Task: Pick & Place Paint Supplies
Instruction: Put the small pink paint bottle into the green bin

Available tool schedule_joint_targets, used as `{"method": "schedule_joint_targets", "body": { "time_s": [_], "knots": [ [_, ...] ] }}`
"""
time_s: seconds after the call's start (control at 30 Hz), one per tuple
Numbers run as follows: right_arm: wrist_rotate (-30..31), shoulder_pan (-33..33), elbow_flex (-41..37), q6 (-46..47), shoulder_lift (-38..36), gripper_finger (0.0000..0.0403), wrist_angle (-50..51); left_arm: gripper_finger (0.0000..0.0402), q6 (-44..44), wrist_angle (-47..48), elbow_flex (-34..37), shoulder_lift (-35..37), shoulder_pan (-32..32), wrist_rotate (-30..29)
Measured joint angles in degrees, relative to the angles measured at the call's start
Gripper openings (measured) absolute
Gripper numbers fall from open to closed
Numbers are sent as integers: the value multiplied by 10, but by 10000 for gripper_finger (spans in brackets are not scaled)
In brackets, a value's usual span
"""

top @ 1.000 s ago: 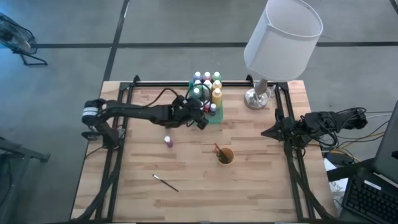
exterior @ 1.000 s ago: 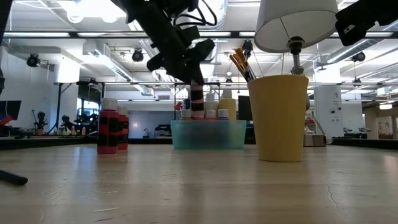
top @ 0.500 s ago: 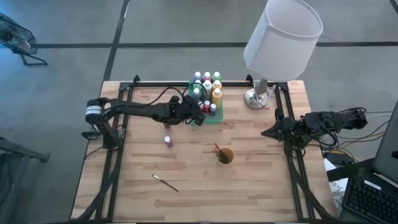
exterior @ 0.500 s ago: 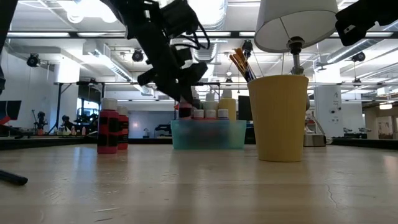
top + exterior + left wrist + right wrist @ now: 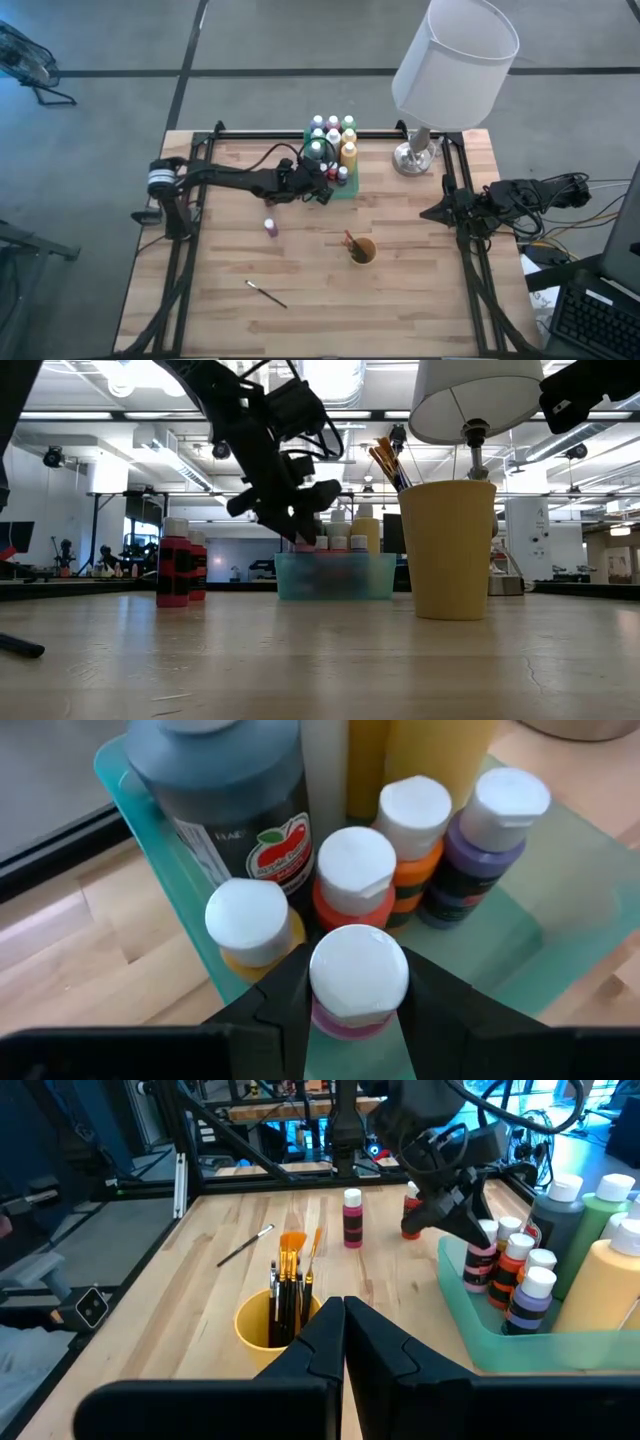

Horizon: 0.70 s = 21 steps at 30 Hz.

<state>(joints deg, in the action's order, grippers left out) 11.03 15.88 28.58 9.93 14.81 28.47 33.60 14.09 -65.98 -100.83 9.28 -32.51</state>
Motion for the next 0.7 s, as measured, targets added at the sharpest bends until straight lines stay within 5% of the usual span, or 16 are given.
{"method": "schedule_joint_targets", "body": {
  "time_s": [0.7],
  "knots": [
    [0,0,0,0,0,8,0,133,10,-16,0,-17,0,-11]
  ]
}}
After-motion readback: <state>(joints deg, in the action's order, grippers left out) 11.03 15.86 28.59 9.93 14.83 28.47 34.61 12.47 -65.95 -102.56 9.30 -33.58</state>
